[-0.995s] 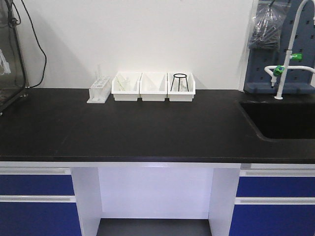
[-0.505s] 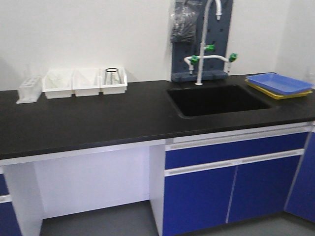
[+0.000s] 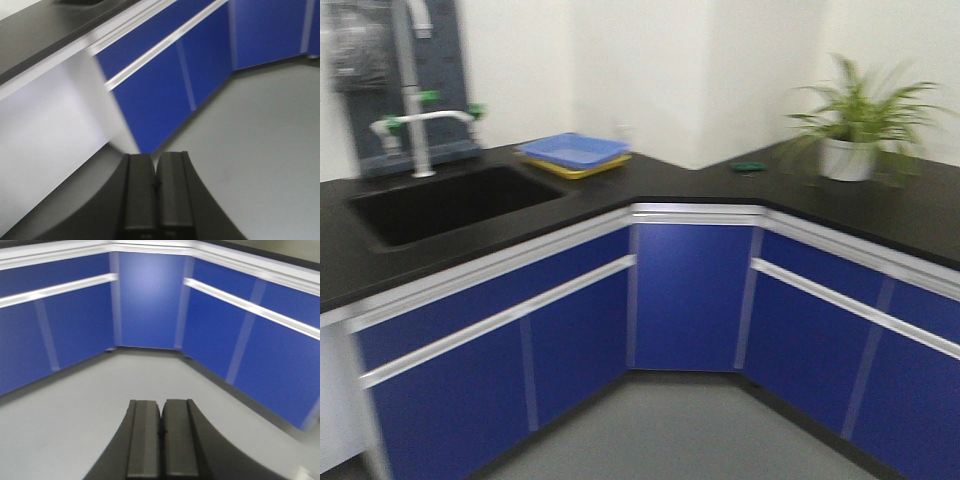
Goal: Wipe beaker with gray cloth and return to tray
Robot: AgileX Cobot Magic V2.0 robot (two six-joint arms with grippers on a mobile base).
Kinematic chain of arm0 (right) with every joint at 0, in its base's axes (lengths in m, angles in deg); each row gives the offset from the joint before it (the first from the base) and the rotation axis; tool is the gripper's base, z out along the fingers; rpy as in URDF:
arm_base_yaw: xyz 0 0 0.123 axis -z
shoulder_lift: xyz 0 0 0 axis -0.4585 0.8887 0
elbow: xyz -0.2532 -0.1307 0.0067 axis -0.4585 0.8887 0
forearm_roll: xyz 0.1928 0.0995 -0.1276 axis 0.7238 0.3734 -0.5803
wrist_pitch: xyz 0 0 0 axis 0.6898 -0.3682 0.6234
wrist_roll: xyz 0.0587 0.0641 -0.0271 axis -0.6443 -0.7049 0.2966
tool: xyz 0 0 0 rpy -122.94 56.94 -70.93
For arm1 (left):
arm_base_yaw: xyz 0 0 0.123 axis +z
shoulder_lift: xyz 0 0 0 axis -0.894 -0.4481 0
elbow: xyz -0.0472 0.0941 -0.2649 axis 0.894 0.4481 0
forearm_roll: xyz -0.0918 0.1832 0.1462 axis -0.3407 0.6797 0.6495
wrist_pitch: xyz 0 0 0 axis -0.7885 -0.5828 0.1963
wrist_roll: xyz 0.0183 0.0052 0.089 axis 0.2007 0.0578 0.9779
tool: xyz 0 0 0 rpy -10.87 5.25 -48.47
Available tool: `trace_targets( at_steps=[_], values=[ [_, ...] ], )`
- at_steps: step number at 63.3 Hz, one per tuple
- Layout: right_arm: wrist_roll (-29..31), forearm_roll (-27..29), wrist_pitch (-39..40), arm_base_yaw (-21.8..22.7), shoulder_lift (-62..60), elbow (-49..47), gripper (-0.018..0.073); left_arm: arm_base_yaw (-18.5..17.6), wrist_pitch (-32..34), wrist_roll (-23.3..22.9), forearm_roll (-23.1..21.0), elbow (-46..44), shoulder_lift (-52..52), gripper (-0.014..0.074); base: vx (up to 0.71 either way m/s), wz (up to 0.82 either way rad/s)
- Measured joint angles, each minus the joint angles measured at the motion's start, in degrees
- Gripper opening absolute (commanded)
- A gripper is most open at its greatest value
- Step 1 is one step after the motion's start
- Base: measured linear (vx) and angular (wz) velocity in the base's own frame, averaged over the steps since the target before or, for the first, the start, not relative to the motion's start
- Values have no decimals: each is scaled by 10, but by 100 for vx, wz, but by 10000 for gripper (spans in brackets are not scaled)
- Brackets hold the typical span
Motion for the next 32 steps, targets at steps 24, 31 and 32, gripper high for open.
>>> trace_targets(
  at_steps=[24, 31, 32],
  values=[
    [0, 0, 0, 0, 0, 0, -8, 0, 0, 0, 0, 0, 0, -6, 9, -88],
    [0, 0, 0, 0, 0, 0, -8, 0, 0, 0, 0, 0, 0, -6, 19, -77],
    [0, 0, 0, 0, 0, 0, -8, 0, 0, 0, 0, 0, 0, -6, 21, -80]
  ],
)
